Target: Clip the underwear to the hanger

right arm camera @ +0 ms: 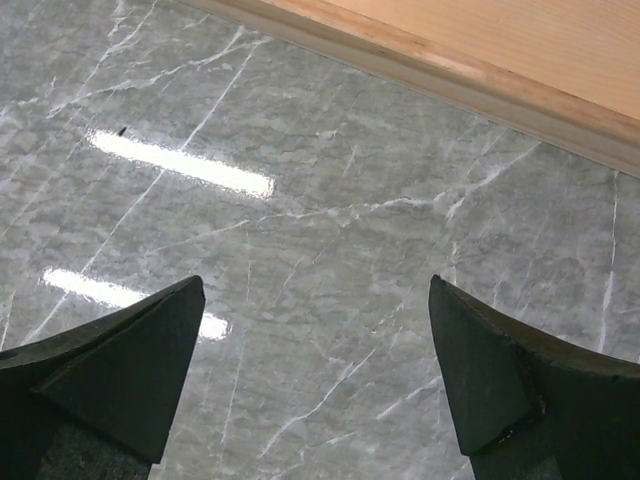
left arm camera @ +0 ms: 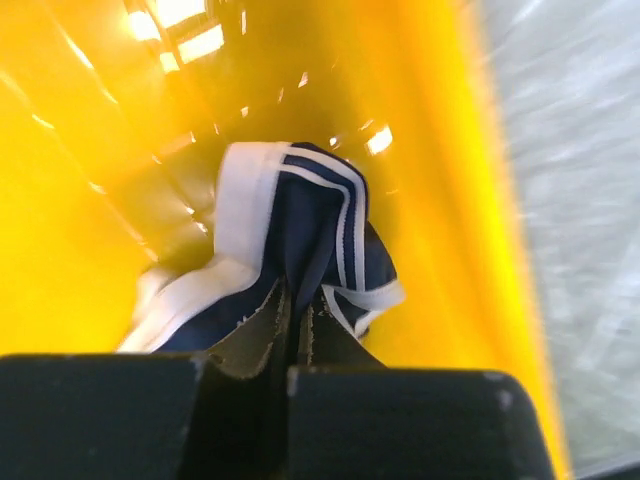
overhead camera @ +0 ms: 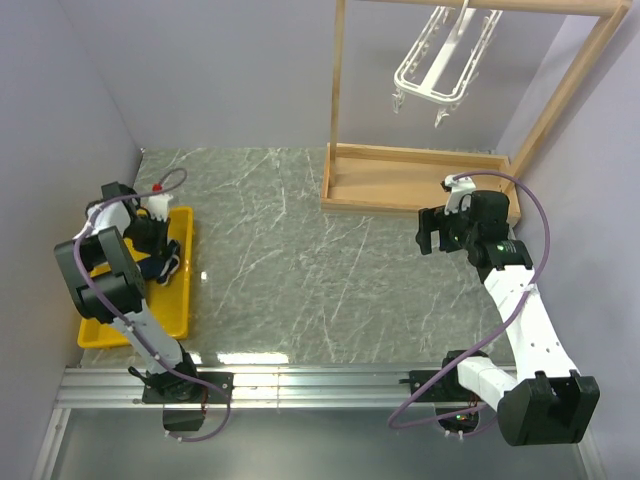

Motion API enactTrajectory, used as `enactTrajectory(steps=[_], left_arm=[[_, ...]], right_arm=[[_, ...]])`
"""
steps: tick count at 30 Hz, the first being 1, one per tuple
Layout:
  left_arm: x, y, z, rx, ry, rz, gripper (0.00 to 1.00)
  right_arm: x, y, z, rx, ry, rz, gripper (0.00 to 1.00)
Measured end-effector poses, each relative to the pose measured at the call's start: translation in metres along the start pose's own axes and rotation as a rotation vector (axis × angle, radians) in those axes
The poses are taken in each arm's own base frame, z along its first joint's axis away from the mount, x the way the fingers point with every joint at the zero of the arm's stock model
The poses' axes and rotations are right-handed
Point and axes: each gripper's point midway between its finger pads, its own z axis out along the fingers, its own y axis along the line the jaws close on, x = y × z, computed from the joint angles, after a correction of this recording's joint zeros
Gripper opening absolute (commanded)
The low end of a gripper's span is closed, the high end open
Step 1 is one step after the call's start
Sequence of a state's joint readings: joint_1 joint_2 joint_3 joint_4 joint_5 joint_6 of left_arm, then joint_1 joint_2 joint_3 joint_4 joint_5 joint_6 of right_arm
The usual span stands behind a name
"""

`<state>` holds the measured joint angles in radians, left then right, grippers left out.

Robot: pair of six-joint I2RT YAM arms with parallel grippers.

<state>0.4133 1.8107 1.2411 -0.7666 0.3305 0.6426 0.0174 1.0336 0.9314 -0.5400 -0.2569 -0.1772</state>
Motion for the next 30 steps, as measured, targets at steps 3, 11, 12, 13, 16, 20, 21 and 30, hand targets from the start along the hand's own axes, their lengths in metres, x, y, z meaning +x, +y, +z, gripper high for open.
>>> enactTrajectory(steps=[3, 11, 12, 13, 16, 20, 21, 30], left_arm=[[-0.041, -0.01, -0.035, 0.018, -0.091, 0.031, 0.0], [-0.137, -0.148, -0.13, 0.103, -0.401, 0.371, 0.0], [-0.137, -0.174, -0.131, 0.147, -0.41, 0.409, 0.0], [-0.135, -0.192, -0.129, 0.18, -0.411, 0.435, 0.0], [-0.115, -0.245, -0.102, 0.29, -0.352, 0.487, 0.0], [-0.068, -0.307, -0.047, 0.416, -0.195, 0.563, 0.03], [-0.054, -0.324, -0.034, 0.443, -0.152, 0.59, 0.04], [0.025, -0.445, 0.005, 0.591, 0.005, 0.878, 0.75]], right_arm=[[0.0, 0.001, -0.001, -0.004, 0.001, 0.001, 1.0], [-0.009, 0.005, -0.005, -0.026, -0.012, -0.002, 1.0], [-0.009, 0.006, -0.006, -0.029, -0.013, -0.002, 1.0], [-0.01, 0.006, -0.007, -0.032, -0.013, -0.002, 1.0], [-0.011, 0.008, -0.008, -0.043, -0.004, 0.0, 1.0], [-0.007, 0.01, -0.008, -0.058, 0.026, 0.005, 1.0], [-0.006, 0.011, -0.007, -0.064, 0.037, 0.008, 0.99], [0.013, 0.023, 0.0, -0.143, 0.14, 0.036, 0.98]])
